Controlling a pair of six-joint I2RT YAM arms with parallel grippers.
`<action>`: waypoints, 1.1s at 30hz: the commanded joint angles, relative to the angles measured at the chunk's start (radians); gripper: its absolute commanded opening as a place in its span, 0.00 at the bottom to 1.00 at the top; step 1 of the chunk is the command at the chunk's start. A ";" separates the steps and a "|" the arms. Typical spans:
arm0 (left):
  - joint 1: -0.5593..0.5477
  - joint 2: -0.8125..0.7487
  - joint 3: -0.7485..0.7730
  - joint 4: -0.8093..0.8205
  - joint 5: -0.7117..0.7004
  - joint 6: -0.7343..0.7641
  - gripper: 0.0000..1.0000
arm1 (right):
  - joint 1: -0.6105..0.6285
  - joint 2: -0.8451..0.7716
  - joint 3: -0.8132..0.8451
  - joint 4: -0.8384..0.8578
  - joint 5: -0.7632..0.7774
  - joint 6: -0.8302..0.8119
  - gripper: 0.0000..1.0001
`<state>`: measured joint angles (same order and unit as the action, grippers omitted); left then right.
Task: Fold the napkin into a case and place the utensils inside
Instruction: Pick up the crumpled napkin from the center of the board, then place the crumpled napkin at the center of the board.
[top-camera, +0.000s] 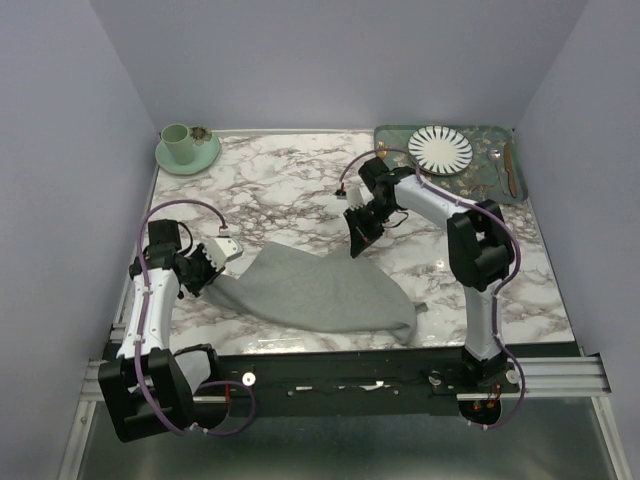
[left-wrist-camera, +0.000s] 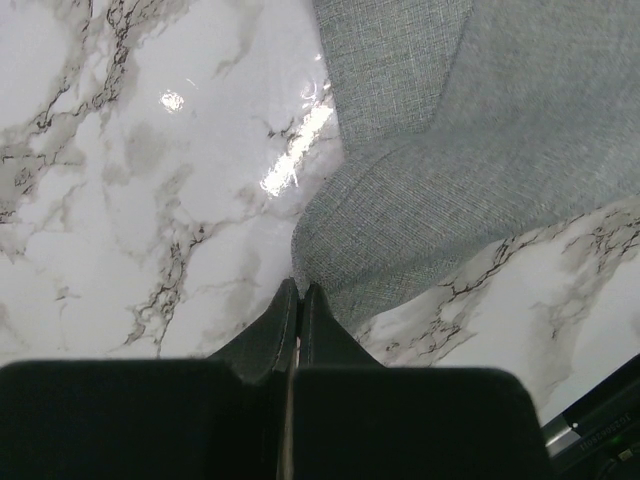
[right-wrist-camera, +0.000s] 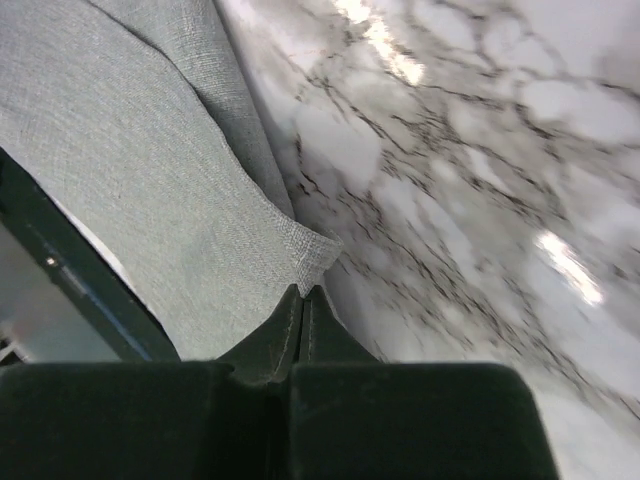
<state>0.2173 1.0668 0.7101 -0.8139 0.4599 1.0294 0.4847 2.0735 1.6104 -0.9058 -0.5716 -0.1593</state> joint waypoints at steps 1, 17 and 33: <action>-0.062 0.068 0.089 0.031 0.026 -0.168 0.00 | -0.026 -0.174 0.048 0.007 0.199 -0.080 0.01; -0.072 0.387 0.272 0.108 -0.007 -0.551 0.00 | 0.451 -0.429 -0.451 0.205 0.360 -0.166 0.49; -0.072 0.377 0.229 0.116 0.056 -0.506 0.00 | 0.316 -0.219 -0.077 -0.140 -0.031 -0.348 0.65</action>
<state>0.1425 1.4467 0.9497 -0.7113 0.4694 0.5095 0.7910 1.6814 1.4189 -0.8440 -0.4641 -0.3859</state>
